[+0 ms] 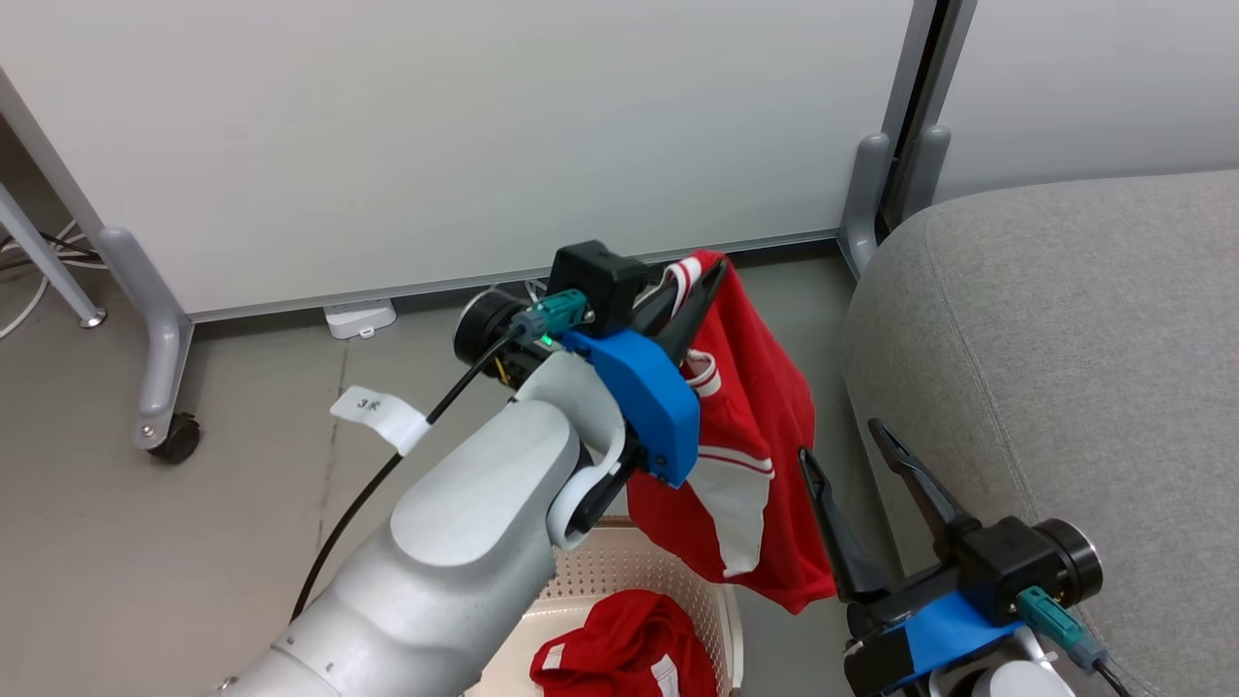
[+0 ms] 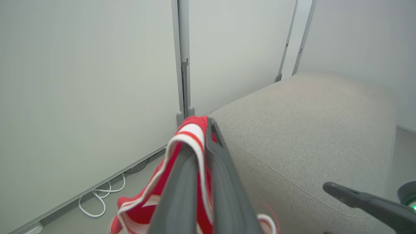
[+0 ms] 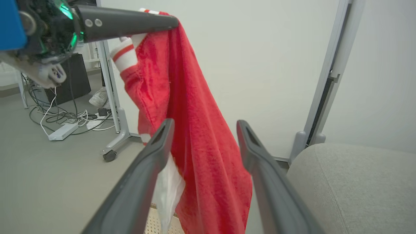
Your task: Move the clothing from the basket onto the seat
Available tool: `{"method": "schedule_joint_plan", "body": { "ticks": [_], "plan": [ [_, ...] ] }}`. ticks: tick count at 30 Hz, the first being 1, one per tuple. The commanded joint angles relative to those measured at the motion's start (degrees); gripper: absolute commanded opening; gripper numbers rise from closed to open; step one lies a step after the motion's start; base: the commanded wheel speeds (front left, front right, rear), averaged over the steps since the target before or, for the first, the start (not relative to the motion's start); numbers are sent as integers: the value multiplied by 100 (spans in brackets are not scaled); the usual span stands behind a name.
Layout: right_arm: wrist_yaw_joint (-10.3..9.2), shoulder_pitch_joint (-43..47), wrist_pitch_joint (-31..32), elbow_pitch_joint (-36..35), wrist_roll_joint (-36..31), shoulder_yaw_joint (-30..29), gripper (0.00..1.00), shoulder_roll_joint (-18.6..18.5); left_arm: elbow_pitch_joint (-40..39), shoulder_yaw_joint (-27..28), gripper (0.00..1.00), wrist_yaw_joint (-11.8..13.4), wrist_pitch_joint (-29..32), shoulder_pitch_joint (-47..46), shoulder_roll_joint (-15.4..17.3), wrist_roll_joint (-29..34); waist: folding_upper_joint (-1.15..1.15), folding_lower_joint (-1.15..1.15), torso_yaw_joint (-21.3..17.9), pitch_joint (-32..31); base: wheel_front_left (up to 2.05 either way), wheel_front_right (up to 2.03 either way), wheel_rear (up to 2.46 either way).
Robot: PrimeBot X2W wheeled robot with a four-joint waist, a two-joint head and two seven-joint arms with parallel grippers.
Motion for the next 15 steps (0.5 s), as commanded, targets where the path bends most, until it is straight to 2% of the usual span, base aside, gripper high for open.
{"method": "schedule_joint_plan", "body": {
  "ticks": [1,15],
  "plan": [
    [3,-5,-5,-10,-6,11,100,-18,-20,-11,0,41,13,-96,5,-22,0,0,-1,5,0,0,0],
    [3,-211,129,152,73,379,100,-18,29,-528,0,168,-136,-527,3,-564,0,0,-62,-15,0,0,0]
  ]
}}
